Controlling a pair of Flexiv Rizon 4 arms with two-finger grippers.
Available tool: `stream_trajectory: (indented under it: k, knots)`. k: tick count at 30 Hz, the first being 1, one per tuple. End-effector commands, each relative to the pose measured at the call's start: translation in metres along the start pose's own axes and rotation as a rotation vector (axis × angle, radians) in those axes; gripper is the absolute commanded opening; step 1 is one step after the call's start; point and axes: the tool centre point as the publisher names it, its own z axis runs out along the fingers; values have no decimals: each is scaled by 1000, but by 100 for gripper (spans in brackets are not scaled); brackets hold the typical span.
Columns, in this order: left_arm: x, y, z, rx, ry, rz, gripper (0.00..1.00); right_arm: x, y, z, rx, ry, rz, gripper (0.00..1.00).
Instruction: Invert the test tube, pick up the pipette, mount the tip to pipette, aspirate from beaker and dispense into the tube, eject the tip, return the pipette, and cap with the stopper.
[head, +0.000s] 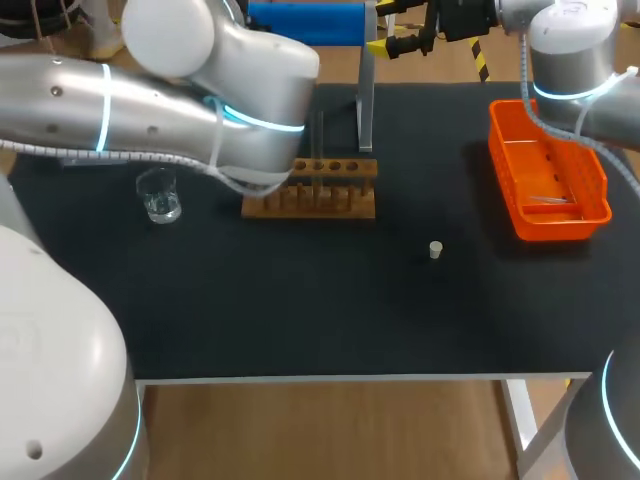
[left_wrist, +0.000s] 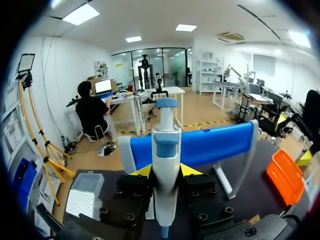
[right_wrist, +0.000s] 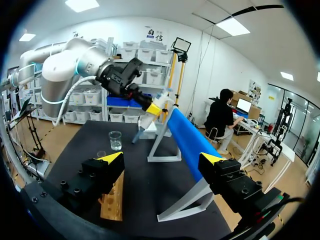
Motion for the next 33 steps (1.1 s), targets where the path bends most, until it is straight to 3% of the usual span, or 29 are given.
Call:
stream_trajectory:
  k: [1,33]
  knots:
    - [3,-5,8,-12,-19,0,0,-1,0,-1,3,4,0,100]
    - [0,-3,44,-87,-98,-27,0,-1,0,-1,3,4,0,100]
